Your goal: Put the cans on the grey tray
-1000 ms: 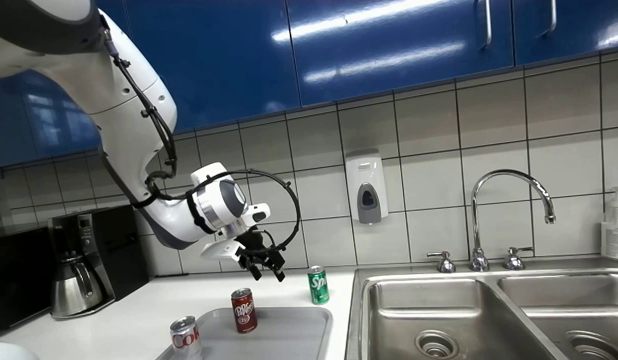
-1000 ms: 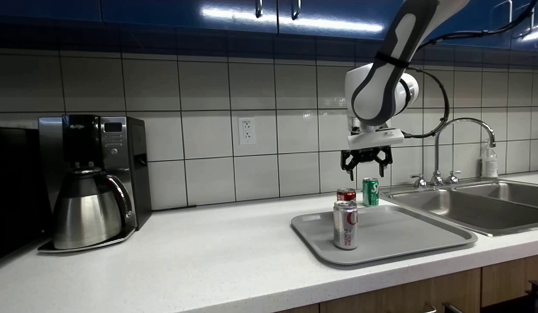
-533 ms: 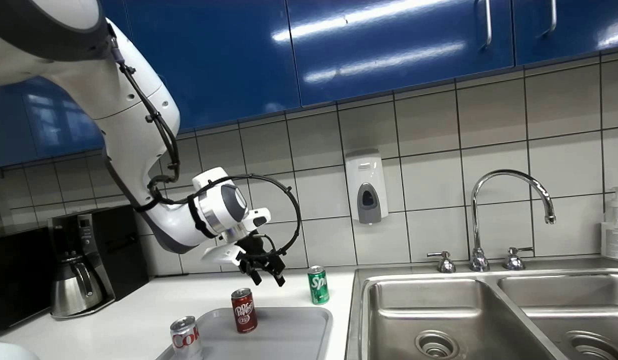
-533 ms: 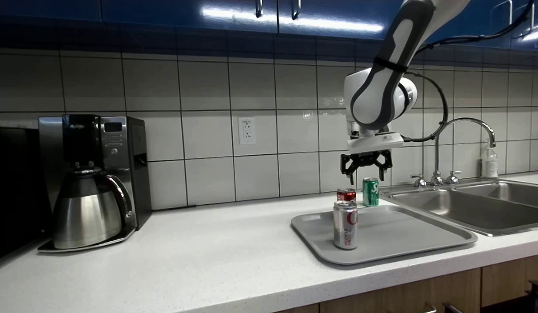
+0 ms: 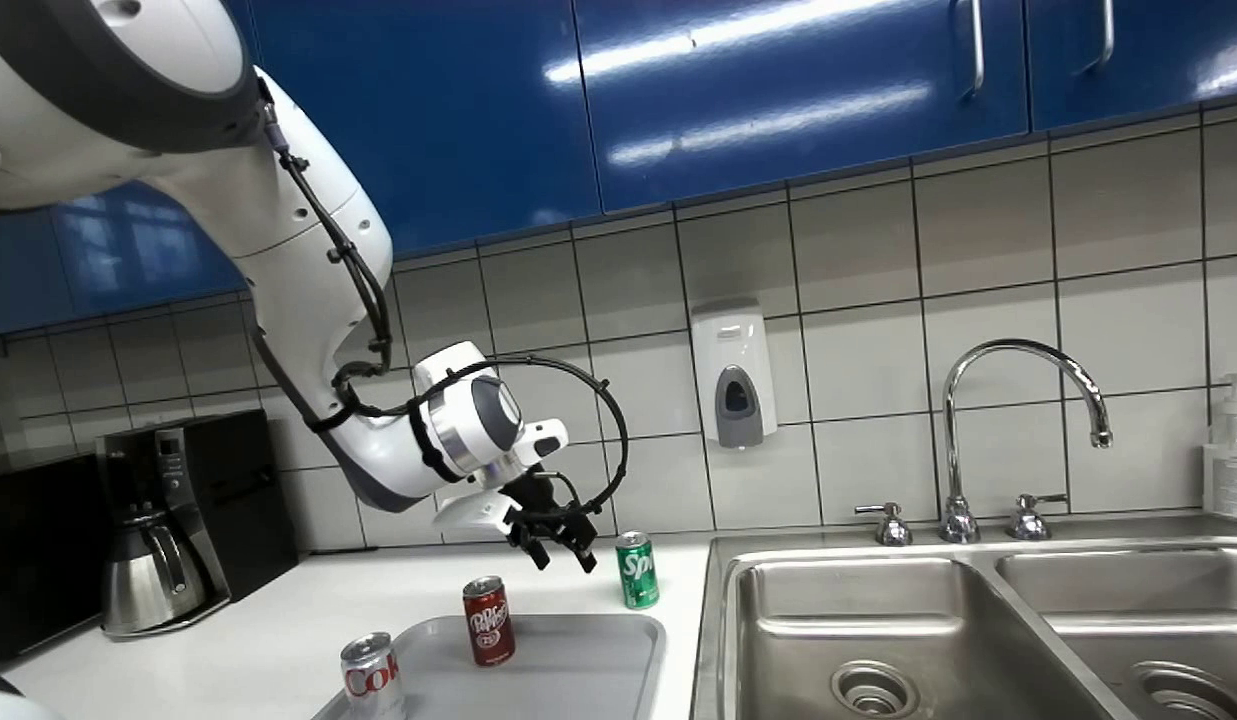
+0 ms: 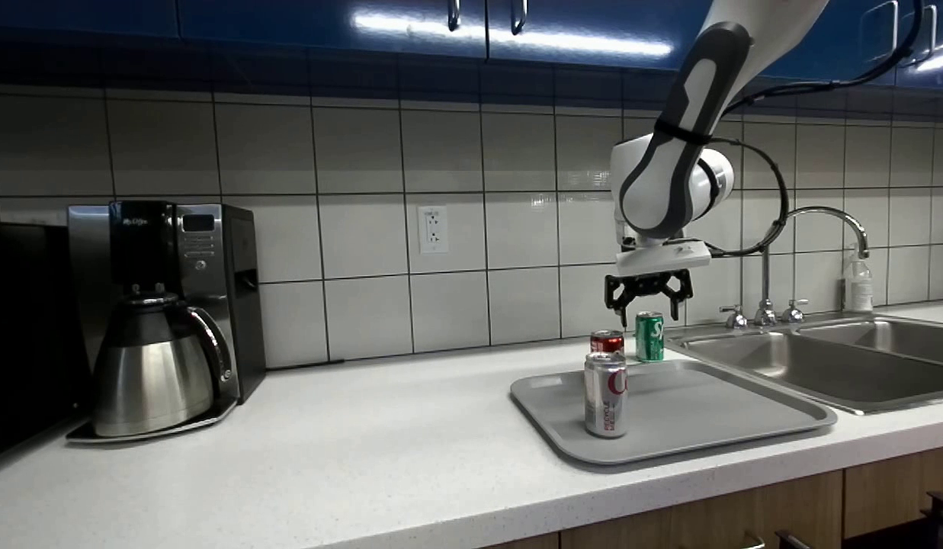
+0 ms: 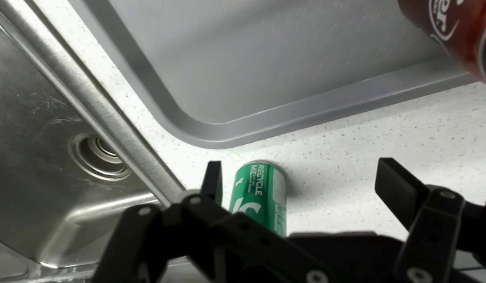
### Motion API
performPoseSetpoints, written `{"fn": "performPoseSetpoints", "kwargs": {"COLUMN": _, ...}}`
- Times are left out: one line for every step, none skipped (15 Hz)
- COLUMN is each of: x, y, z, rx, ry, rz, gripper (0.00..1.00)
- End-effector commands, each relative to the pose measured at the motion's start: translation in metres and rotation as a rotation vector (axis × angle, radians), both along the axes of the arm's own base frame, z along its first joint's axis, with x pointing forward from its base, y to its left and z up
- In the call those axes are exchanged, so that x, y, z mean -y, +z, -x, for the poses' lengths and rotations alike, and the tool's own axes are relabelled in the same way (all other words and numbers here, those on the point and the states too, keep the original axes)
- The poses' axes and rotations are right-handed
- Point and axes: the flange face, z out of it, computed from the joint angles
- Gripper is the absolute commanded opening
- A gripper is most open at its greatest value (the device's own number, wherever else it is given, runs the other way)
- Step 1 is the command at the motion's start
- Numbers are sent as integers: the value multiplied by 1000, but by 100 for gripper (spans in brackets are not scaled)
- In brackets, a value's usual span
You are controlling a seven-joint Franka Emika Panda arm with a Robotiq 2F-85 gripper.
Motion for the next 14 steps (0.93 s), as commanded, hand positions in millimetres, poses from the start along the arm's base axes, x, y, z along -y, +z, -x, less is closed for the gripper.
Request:
{"fn": "performPoseSetpoints", "kwargs": {"x": 20, "y": -3, "z": -14, "rx": 13, "ry": 2, "rz": 2, "gripper": 100}}
{"fn": "performPoseSetpoints", "kwargs": {"x": 24, "y": -5, "z": -16, "rx": 13, "ry": -1, "rz": 2, "gripper": 100}}
{"fn": "performPoseSetpoints", "kwargs": {"x": 28, "y": -7, "z": -19, "rx": 13, "ry": -3, "rz": 2, "gripper": 100}}
{"fn": "performPoseSetpoints", "kwargs": {"x": 32, "y": -9, "z": -21, "rx": 11, "ry": -6, "rz": 1, "gripper": 100}}
{"fn": "performPoseSetpoints", "kwargs": {"x": 35, "y": -11, "z": -24, "rx": 10, "ry": -6, "rz": 1, "gripper": 100}}
{"fn": "performPoseSetpoints", "kwargs": {"x": 37, "y": -13, "z": -28, "rx": 11, "ry": -7, "rz": -2, "gripper": 100}}
{"fn": "performPoseSetpoints", "kwargs": {"x": 39, "y": -14, "z": -31, "rx": 12, "ry": -8, "rz": -5, "gripper": 100}}
{"fn": "performPoseSetpoints", "kwargs": {"x": 40, "y": -15, "z": -34, "rx": 13, "ry": -10, "rz": -5, "gripper": 100}}
{"fn": "performPoseSetpoints", "kwargs": {"x": 43, "y": -16, "z": -38, "rx": 14, "ry": -9, "rz": -8, "gripper": 100}}
{"fn": "performPoseSetpoints", "kwargs": {"x": 44, "y": -17, "z": -41, "rx": 17, "ry": -10, "rz": -10, "gripper": 100}}
{"fn": "performPoseSetpoints", "kwargs": {"x": 46, "y": -18, "z": -45, "rx": 19, "ry": -8, "rz": -11, "gripper": 100}}
{"fn": "performPoseSetpoints", "kwargs": {"x": 47, "y": -19, "z": -49, "rx": 20, "ry": -8, "rz": -14, "gripper": 100}}
{"fn": "performPoseSetpoints", "kwargs": {"x": 48, "y": -20, "z": -52, "rx": 23, "ry": -6, "rz": -16, "gripper": 100}}
{"fn": "performPoseSetpoints", "kwargs": {"x": 49, "y": -21, "z": -55, "rx": 24, "ry": -4, "rz": -18, "gripper": 100}}
